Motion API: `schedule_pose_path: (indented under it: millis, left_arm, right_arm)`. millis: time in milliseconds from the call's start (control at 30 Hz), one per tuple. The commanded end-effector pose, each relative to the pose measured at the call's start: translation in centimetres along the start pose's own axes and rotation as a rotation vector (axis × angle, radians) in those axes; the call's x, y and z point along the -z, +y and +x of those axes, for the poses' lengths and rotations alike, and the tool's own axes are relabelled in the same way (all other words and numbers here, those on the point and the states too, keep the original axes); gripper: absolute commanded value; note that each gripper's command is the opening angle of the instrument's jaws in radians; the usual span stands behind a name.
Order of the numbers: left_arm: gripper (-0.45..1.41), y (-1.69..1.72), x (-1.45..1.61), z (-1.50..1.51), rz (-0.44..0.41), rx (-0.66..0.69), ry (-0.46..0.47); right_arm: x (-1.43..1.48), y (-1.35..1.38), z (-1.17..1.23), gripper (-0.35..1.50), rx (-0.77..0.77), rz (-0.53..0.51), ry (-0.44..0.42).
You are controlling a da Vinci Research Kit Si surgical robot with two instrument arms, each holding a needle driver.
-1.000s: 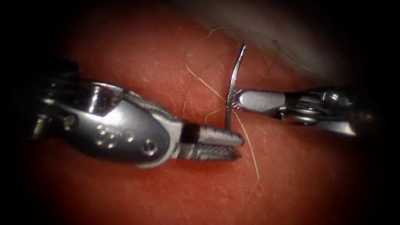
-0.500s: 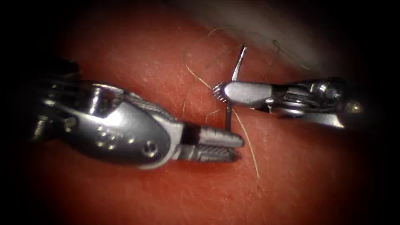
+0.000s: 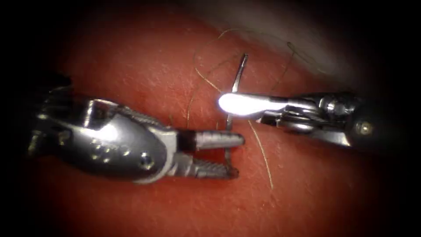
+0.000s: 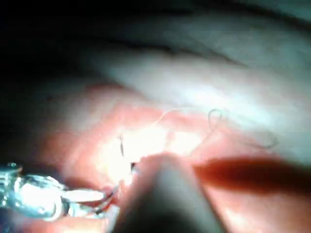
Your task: Wound Closure
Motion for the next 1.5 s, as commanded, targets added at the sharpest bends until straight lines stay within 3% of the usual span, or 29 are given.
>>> schedule_pose_path:
  millis: [33, 167, 300, 333, 500, 700, 1067, 1267, 1400, 1500]
  left_arm:
    - [0.71, 0.02, -0.04, -0.02, -0.02, 0.069, 0.007]
    - [0.71, 0.13, 0.04, -0.07, -0.171, 0.245, 0.044]
    - [0.68, 0.23, 0.16, -0.18, -0.267, 0.378, -0.005]
    - [0.65, 0.26, 0.19, -0.25, -0.301, 0.49, -0.074]
    - [0.54, 0.35, 0.16, -0.41, -0.317, 0.691, -0.208]
    - [0.33, 0.33, -0.01, -0.54, -0.316, 0.693, -0.275]
    - [0.27, 0.19, -0.04, -0.85, -0.304, 0.792, -0.4]
    - [-0.05, 0.17, -0.07, -0.95, -0.295, 0.781, -0.466]
    - [-0.35, 0.19, -0.08, -0.95, -0.311, 0.712, -0.49]
    - [-0.35, 0.23, -0.11, -0.92, -0.313, 0.708, -0.495]
  right_arm:
    - [-0.04, 0.05, -0.01, -0.35, 0.048, -0.003, -0.007]
    - [0.02, 0.09, -0.01, -0.35, 0.188, -0.007, -0.012]
    - [0.08, 0.1, 0.01, -0.35, 0.33, -0.003, -0.012]
    - [0.1, 0.1, 0.01, -0.35, 0.384, 0.003, -0.005]
    - [0.1, 0.07, -0.02, -0.35, 0.55, 0.008, 0.01]
    - [0.1, 0.04, 0.01, -0.35, 0.624, 0.024, 0.04]
    - [0.18, -0.15, 0.19, -0.35, 0.796, 0.017, 0.045]
    - [0.21, -0.15, 0.19, -0.35, 0.814, 0.014, 0.036]
    - [0.21, -0.15, 0.19, -0.35, 0.813, 0.014, 0.036]
    - [0.21, -0.15, 0.19, -0.35, 0.813, 0.014, 0.036]
